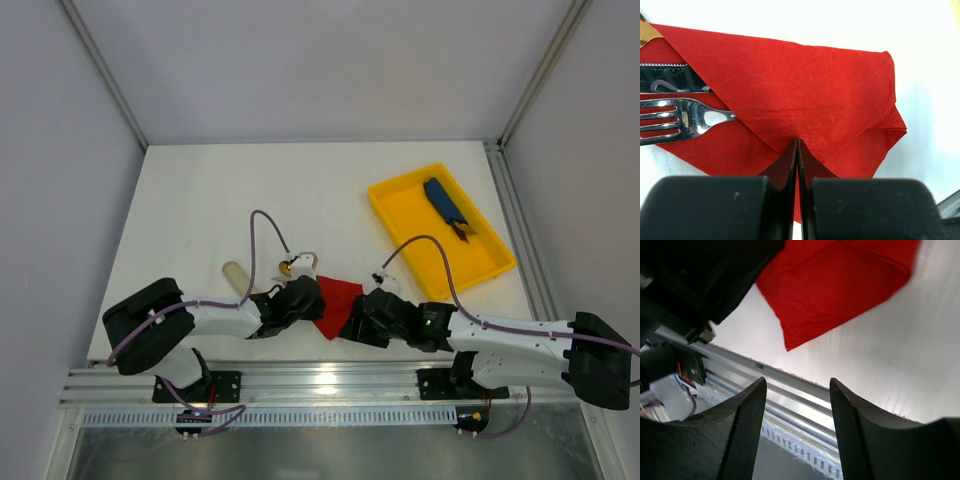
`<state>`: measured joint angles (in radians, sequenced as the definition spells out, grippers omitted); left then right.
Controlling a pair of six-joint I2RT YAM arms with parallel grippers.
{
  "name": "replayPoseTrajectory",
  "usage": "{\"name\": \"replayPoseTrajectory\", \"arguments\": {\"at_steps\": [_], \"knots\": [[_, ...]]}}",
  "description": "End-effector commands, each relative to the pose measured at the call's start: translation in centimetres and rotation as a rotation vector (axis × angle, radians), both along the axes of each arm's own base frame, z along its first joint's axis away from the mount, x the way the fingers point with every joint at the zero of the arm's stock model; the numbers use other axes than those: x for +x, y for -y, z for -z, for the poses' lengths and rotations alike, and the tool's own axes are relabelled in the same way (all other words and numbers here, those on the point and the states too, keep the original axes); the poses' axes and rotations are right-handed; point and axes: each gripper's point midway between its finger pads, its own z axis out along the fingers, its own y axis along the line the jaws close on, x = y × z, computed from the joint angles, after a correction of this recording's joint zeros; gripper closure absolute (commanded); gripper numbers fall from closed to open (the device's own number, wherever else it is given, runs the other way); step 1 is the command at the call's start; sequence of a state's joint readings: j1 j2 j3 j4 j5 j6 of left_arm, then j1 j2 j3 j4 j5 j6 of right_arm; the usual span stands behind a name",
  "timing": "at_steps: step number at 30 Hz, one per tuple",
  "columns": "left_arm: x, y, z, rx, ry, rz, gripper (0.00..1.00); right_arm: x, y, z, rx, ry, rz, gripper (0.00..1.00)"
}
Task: Place the utensils on the paper napkin and roll it up
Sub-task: Roll the napkin at the center of the board.
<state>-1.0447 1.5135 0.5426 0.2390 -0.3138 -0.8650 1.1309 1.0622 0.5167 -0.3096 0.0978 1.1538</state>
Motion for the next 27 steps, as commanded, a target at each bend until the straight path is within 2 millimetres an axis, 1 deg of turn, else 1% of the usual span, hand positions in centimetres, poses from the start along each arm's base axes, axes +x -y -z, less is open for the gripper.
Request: {"name": "replayPoseTrajectory", "arguments": {"at_steps": [1,2,5,8,9,10,12,13,15,16,17,20,23,27], "knots": [[0.0,0.2,-0.5,-0.027,0.003,-0.002,1.0,1.3,1.2,0.1,0.059,-0.072,0.272,0.43],[0.0,0.1,-0.5,-0.025,0.003,-0.003,1.0,1.3,1.8,0.8,0.05,-0.089,0.311,0.43],[0.0,0.2,-0.7,-0.028,0.006,-0.002,1.0,1.7,2.4,1.5,0.056,-0.112,0.389,0.44],[0.0,0.1,-0.6,-0.024,0.005,-0.001,1.0,1.9,2.3,1.8,0.05,-0.131,0.415,0.45],[0.0,0.1,-0.5,-0.024,0.005,-0.001,1.0,1.9,2.0,1.8,0.057,-0.141,0.419,0.46],[0.0,0.1,-0.5,-0.023,0.004,-0.001,1.0,1.9,1.8,2.3,0.049,-0.152,0.417,0.46],[0.0,0.0,-0.4,-0.022,0.003,-0.004,1.0,2.0,1.0,2.3,0.072,-0.168,0.409,0.46],[0.0,0.0,-0.4,-0.021,0.004,-0.003,1.0,2.0,0.9,2.7,0.058,-0.179,0.41,0.46],[0.0,-0.1,-0.4,-0.018,0.005,-0.003,1.0,2.3,0.1,2.5,0.078,-0.185,0.401,0.47],[0.0,0.0,-0.5,-0.02,0.008,-0.003,1.0,2.3,-0.2,2.8,0.071,-0.197,0.395,0.47],[0.0,-0.3,-0.4,-0.012,0.008,-0.007,1.0,2.5,-0.8,2.5,0.085,-0.197,0.385,0.47],[0.0,-0.4,-0.5,-0.007,0.011,-0.005,1.0,2.3,-1.9,2.6,0.079,-0.231,0.361,0.48],[0.1,-0.4,-0.6,-0.004,0.017,-0.005,1.0,2.1,-2.8,2.9,0.066,-0.256,0.341,0.5],[0.1,-0.4,-0.8,-0.002,0.021,-0.006,1.0,2.1,-3.7,3.2,0.098,-0.286,0.337,0.53]]}}
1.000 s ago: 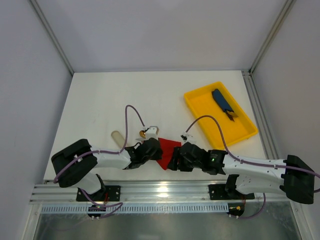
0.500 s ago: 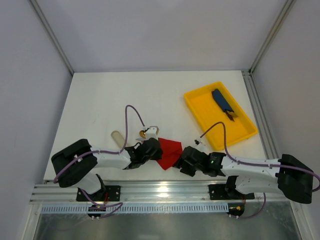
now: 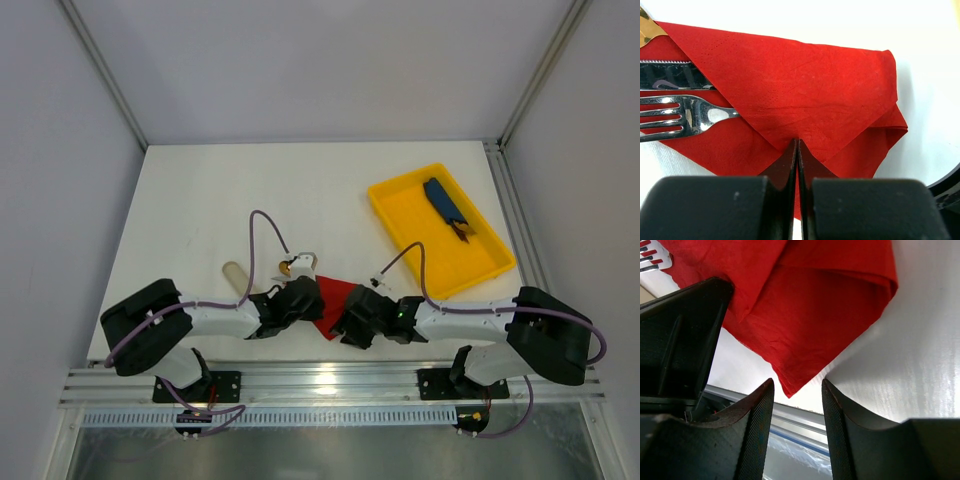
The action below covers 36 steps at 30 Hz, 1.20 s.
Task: Place the utensils on the paper napkin and roll it up
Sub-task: Roll the napkin at the center of the board.
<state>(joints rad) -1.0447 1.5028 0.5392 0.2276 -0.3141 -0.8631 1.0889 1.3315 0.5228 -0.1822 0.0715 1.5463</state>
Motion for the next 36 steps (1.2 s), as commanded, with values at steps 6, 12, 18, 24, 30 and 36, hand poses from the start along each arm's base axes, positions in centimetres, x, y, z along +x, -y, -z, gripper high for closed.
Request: {"name": "replayPoseTrajectory", "arguments": {"at_steps": [6,12,18,24,30,36], "knots": [[0.3,-0.3,-0.8,-0.006,0.023,-0.008,1.0,0.7,-1.4,-1.2,0.082,0.005,0.039,0.56],[0.3,-0.1,-0.5,-0.009,0.02,-0.007,1.0,1.1,-0.8,-0.9,0.079,0.013,0.082,0.58],[0.4,0.0,-0.6,-0.012,0.021,-0.01,1.0,1.1,-0.6,-0.4,0.079,0.006,0.099,0.6],[0.3,0.0,-0.5,-0.013,0.019,-0.009,1.0,1.1,-1.1,0.1,0.079,-0.003,0.099,0.63],[0.3,-0.2,-0.6,-0.012,0.02,-0.013,1.0,1.4,-1.6,0.0,0.081,0.007,0.092,0.66],[0.3,-0.2,-0.6,-0.009,0.019,-0.012,1.0,1.7,-1.8,-0.3,0.082,0.031,0.072,0.79]]}}
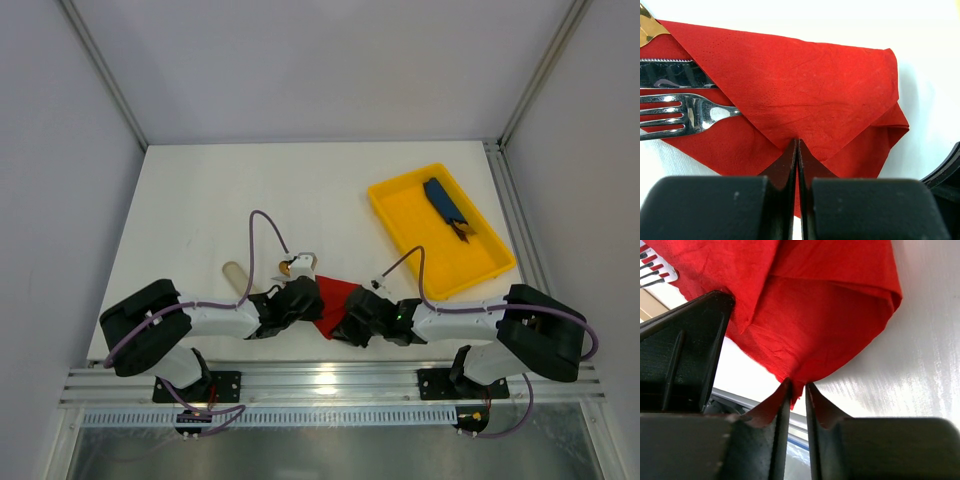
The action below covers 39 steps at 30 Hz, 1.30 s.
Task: Place the utensils on the paper napkin and roll it up
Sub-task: Roll the napkin at the center of the board.
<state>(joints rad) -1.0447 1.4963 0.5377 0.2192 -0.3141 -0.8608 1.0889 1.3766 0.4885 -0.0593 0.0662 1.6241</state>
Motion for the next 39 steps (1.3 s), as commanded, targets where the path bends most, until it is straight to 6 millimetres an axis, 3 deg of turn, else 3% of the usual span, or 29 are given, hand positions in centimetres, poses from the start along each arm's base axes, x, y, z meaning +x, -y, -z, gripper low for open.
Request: {"name": "replayPoseTrajectory", "arguments": {"at_steps": [1,13,21,39], "knots": [[0.4,0.0,-0.7,-0.017,0.021,-0.014,1.0,1.2,-0.8,-1.0,0.013,0.061,0.0,0.8],[0.3,-0.2,-0.4,-0.005,0.018,-0.011,1.0,2.2,-1.4,-3.1,-0.005,0.204,-0.119,0.96],[0.3,-0.3,-0.2,0.002,0.012,-0.014,1.0,3.9,-2.2,-6.0,-0.041,0.352,-0.202,0.96],[0.5,0.1,-0.6,0.018,0.016,-0.006,1.0,6.7,0.1,-6.4,-0.072,0.393,-0.176,0.96]]}}
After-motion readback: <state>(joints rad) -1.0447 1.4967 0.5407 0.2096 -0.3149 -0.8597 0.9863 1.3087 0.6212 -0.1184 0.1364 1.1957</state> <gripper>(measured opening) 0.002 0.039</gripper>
